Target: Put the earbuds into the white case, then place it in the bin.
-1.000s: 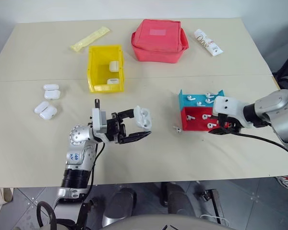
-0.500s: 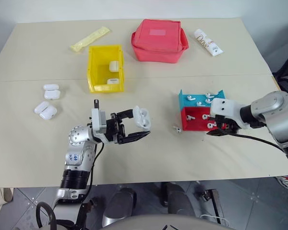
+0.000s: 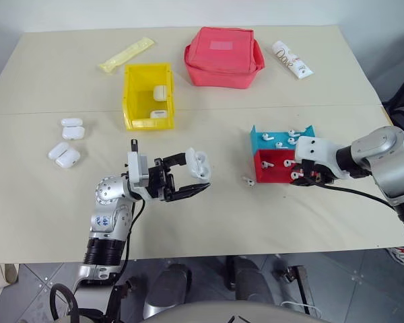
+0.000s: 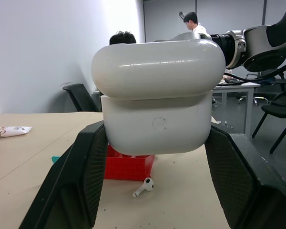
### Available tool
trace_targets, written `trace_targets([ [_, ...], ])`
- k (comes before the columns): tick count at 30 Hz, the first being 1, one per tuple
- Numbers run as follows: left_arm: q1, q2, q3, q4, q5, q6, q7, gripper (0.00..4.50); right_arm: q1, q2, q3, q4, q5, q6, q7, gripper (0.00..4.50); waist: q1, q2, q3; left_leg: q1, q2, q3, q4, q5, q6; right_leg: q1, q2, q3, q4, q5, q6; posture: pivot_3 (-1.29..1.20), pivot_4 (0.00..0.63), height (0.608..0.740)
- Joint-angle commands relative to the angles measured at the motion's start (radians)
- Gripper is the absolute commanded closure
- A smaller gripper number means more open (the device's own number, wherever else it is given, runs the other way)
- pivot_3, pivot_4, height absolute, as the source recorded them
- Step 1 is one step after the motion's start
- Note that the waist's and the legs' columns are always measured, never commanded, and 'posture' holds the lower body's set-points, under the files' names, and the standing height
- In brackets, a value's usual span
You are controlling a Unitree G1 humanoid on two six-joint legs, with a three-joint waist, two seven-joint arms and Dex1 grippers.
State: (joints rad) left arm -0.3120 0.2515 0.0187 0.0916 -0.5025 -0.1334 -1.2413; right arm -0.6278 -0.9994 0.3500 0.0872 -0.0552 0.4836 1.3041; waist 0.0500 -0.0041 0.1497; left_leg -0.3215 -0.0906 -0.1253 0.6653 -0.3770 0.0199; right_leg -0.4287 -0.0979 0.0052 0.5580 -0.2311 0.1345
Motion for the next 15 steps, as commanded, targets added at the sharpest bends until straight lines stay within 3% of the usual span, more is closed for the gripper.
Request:
trace_targets([
  [1, 0.004, 0.007, -0.001, -0.039, -0.017, -0.012, 0.006, 1.78, -0.029, 0.004, -0.009, 0.014, -0.019, -0.020, 0.008, 2.47, -0.001, 0.000, 0.000, 0.000, 0.000, 0.000, 0.000, 0.000, 0.000, 0.000, 0.000, 0.000, 0.000, 0.000, 0.000, 0.00, 0.150, 0.740],
  [15, 0.009, 0.013, -0.001, -0.047, -0.018, -0.012, 0.012, 1.78, -0.041, 0.021, -0.012, 0.048, -0.047, -0.045, 0.027, 2.47, -0.002, 0.000, 0.000, 0.000, 0.000, 0.000, 0.000, 0.000, 0.000, 0.000, 0.000, 0.000, 0.000, 0.000, 0.000, 0.00, 0.150, 0.740],
])
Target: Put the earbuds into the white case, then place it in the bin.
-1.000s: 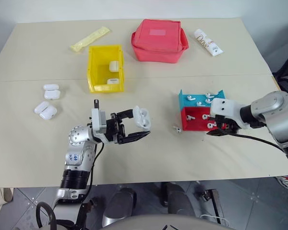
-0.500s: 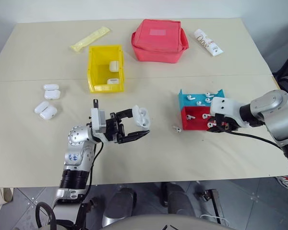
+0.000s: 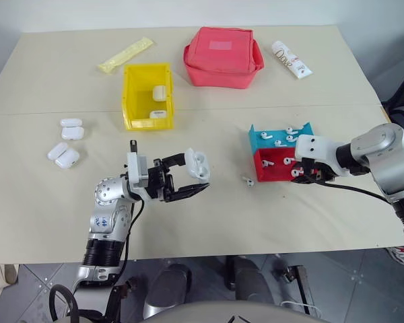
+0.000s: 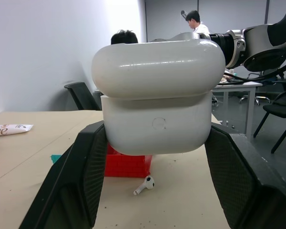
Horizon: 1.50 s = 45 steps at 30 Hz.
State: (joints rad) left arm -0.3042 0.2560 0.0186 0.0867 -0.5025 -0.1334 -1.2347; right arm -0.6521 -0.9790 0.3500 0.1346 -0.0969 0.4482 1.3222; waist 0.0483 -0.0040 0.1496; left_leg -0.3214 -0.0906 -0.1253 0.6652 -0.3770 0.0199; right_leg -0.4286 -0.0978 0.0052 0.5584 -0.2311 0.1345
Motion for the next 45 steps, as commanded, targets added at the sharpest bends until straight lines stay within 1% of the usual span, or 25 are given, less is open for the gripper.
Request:
trace_targets([
  [1, 0.001, 0.008, -0.001, -0.042, -0.018, -0.012, 0.005, 1.78, -0.018, 0.002, -0.014, 0.001, -0.006, -0.009, 0.009, 2.47, 0.000, 0.000, 0.000, 0.000, 0.000, 0.000, 0.000, 0.000, 0.000, 0.000, 0.000, 0.000, 0.000, 0.000, 0.000, 0.00, 0.150, 0.740],
  [27, -0.006, 0.006, -0.001, -0.039, -0.017, -0.011, 0.011, 1.78, -0.041, -0.004, -0.025, 0.011, 0.000, -0.023, 0.031, 2.47, 0.000, 0.000, 0.000, 0.000, 0.000, 0.000, 0.000, 0.000, 0.000, 0.000, 0.000, 0.000, 0.000, 0.000, 0.000, 0.00, 0.150, 0.740],
  [45, -0.002, 0.011, -0.001, -0.046, -0.018, -0.006, 0.011, 1.78, -0.043, 0.008, -0.016, 0.077, -0.017, -0.052, 0.012, 2.47, 0.000, 0.000, 0.000, 0.000, 0.000, 0.000, 0.000, 0.000, 0.000, 0.000, 0.000, 0.000, 0.000, 0.000, 0.000, 0.00, 0.150, 0.740],
])
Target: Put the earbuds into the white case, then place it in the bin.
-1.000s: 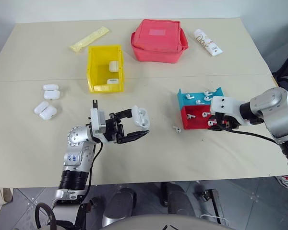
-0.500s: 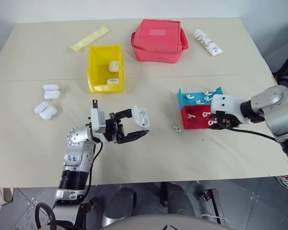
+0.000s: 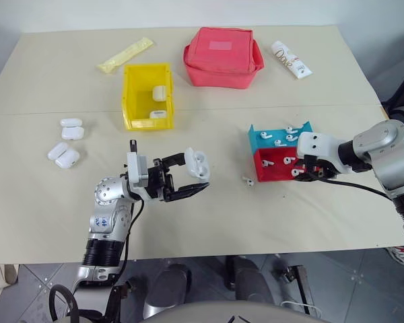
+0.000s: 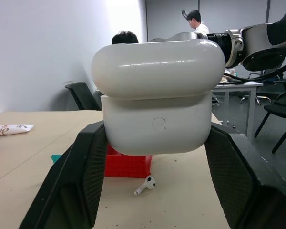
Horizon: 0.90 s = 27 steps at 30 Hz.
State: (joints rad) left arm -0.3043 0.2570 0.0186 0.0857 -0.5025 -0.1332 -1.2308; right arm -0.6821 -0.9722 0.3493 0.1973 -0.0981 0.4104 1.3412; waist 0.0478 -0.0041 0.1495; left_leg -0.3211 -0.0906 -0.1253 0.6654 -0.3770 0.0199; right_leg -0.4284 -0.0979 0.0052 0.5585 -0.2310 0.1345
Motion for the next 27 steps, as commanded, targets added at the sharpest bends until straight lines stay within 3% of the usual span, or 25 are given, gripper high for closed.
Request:
trace_targets([
  [1, -0.001, 0.010, -0.001, -0.047, -0.018, -0.006, 0.007, 1.78, -0.013, 0.001, -0.015, 0.015, -0.016, -0.015, -0.007, 2.47, 0.000, 0.000, 0.000, 0.000, 0.000, 0.000, 0.000, 0.000, 0.000, 0.000, 0.000, 0.000, 0.000, 0.000, 0.000, 0.00, 0.150, 0.740],
  [5, -0.001, 0.011, -0.001, -0.049, -0.018, -0.005, 0.010, 1.78, -0.013, 0.002, -0.015, 0.016, -0.017, -0.017, -0.007, 2.47, 0.000, 0.000, 0.000, 0.000, 0.000, 0.000, 0.000, 0.000, 0.000, 0.000, 0.000, 0.000, 0.000, 0.000, 0.000, 0.00, 0.150, 0.740],
  [10, -0.001, 0.012, -0.001, -0.049, -0.018, -0.005, 0.013, 1.78, -0.014, 0.006, -0.015, 0.017, -0.015, -0.020, -0.007, 4.00, -0.001, 0.000, 0.000, 0.000, 0.000, 0.000, 0.000, 0.000, 0.000, 0.000, 0.000, 0.000, 0.000, 0.000, 0.000, 0.00, 0.150, 0.740],
  [20, -0.001, 0.008, -0.008, -0.042, -0.017, -0.004, 0.011, 1.78, -0.009, 0.011, -0.044, 0.007, 0.003, -0.004, -0.024, 4.02, -0.001, 0.000, 0.000, 0.000, 0.000, 0.000, 0.000, 0.000, 0.000, 0.000, 0.000, 0.000, 0.000, 0.000, 0.000, 0.00, 0.150, 0.740],
  [24, 0.004, 0.001, -0.028, -0.038, -0.026, 0.007, -0.010, 1.78, 0.045, 0.000, -0.159, -0.107, 0.103, 0.046, -0.045, 4.02, 0.002, 0.000, 0.000, 0.000, 0.000, 0.000, 0.000, 0.000, 0.000, 0.000, 0.000, 0.000, 0.000, 0.000, 0.000, 0.00, 0.150, 0.740],
  [27, -0.009, -0.019, -0.055, -0.026, -0.038, 0.016, -0.034, 1.78, 0.187, -0.006, -0.332, -0.325, 0.271, 0.113, -0.036, 4.02, 0.009, 0.000, 0.000, -0.001, 0.000, -0.001, 0.000, 0.000, 0.000, 0.000, 0.000, -0.001, 0.000, 0.000, 0.000, 0.00, 0.150, 0.740],
])
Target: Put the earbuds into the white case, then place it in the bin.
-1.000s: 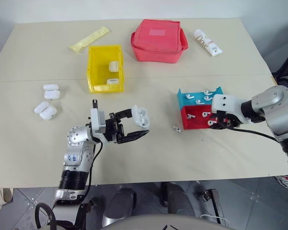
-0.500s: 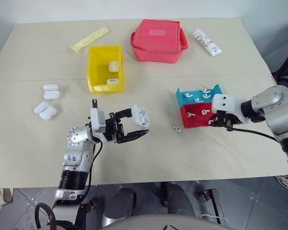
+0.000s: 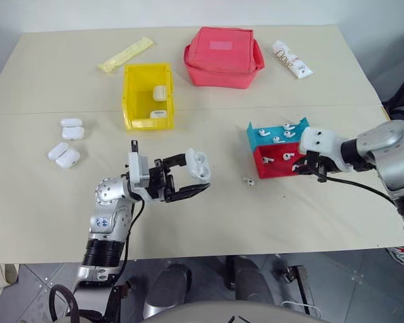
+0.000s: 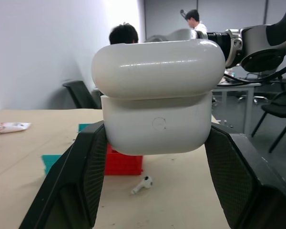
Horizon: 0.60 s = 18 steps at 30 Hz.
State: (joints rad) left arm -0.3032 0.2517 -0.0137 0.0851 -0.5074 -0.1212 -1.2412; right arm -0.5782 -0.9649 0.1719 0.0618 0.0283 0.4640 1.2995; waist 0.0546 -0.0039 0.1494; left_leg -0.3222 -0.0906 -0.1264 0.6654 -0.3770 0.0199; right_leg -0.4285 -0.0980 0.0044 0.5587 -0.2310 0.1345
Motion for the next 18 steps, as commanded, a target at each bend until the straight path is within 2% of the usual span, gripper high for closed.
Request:
trace_targets([
  [1, -0.018, -0.021, -0.030, -0.017, -0.035, 0.006, -0.034, 1.78, 0.129, 0.023, -0.231, -0.254, 0.209, 0.048, -0.017, 4.02, 0.005, 0.000, 0.000, 0.000, 0.000, 0.000, 0.000, 0.000, 0.000, 0.000, 0.000, 0.000, 0.000, 0.000, 0.000, 0.00, 0.150, 0.740],
  [3, -0.039, -0.031, -0.038, 0.009, -0.038, 0.009, -0.055, 1.78, 0.188, 0.086, -0.342, -0.354, 0.301, 0.066, -0.082, 4.02, 0.002, 0.000, 0.000, 0.000, 0.000, 0.000, 0.001, 0.000, 0.000, 0.000, 0.000, 0.000, 0.000, 0.000, 0.000, 0.00, 0.150, 0.740],
  [6, -0.079, -0.048, -0.045, 0.062, -0.041, 0.008, -0.091, 1.78, 0.245, 0.140, -0.425, -0.492, 0.423, 0.172, -0.162, 4.02, 0.001, 0.000, 0.000, 0.001, -0.001, 0.000, 0.001, 0.000, 0.000, 0.001, 0.000, 0.001, -0.001, 0.001, 0.000, 0.00, 0.150, 0.740],
  [9, -0.125, -0.071, -0.054, 0.118, -0.046, 0.011, -0.132, 1.78, 0.283, 0.262, -0.503, -0.630, 0.581, 0.213, -0.289, 4.02, 0.001, -0.001, -0.001, 0.001, 0.000, 0.000, 0.001, 0.000, 0.000, 0.001, 0.000, 0.001, 0.000, 0.000, 0.000, 0.00, 0.150, 0.740],
  [14, -0.204, -0.094, -0.050, 0.222, -0.047, 0.013, -0.212, 1.78, 0.310, 0.394, -0.477, -0.735, 0.744, 0.252, -0.440, 4.02, -0.002, -0.001, -0.001, 0.001, 0.000, 0.000, 0.001, 0.000, 0.000, 0.001, 0.000, 0.001, 0.001, 0.001, 0.000, 0.00, 0.150, 0.740],
  [18, -0.270, -0.111, -0.042, 0.285, -0.051, 0.018, -0.268, 1.78, 0.309, 0.465, -0.421, -0.741, 0.780, 0.223, -0.504, 4.02, -0.003, -0.001, -0.001, 0.001, -0.001, 0.000, 0.001, 0.000, 0.000, 0.001, 0.000, 0.001, 0.001, 0.000, 0.000, 0.00, 0.150, 0.740],
])
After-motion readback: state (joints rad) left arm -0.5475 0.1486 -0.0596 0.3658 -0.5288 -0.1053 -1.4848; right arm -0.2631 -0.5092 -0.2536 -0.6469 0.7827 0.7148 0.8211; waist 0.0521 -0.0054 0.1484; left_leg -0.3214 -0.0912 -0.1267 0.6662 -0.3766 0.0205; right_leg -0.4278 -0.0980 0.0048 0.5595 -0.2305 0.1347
